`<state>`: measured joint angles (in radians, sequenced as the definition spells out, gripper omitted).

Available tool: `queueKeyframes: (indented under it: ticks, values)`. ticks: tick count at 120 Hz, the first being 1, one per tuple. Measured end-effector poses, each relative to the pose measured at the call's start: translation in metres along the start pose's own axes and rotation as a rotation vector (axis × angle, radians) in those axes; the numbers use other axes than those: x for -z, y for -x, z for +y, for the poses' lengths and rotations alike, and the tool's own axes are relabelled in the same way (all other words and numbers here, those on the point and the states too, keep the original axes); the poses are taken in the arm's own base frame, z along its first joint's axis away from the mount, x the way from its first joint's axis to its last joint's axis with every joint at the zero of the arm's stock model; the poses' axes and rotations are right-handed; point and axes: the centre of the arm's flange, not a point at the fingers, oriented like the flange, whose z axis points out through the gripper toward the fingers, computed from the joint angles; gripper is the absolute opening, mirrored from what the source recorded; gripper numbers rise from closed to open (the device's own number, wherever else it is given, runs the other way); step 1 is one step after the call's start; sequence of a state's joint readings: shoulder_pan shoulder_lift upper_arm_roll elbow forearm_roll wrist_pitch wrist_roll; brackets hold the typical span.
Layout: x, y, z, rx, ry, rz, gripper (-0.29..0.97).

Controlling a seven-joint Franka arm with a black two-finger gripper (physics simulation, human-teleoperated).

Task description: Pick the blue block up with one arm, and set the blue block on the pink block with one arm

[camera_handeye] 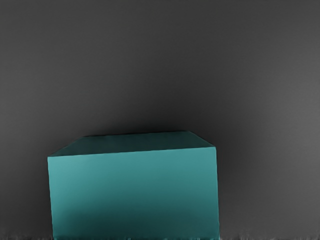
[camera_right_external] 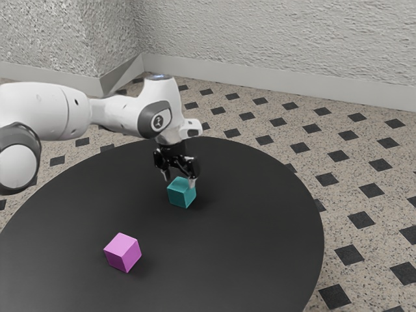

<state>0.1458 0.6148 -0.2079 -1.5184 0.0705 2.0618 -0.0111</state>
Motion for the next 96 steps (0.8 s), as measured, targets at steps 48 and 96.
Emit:
queueKeyframes:
  ticks: [48,96]
  values:
    - [-0.038,-0.004,-0.005,0.056,-0.019,-0.037,0.67]
    - [-0.038,-0.008,0.001,0.081,-0.019,-0.014,0.38]
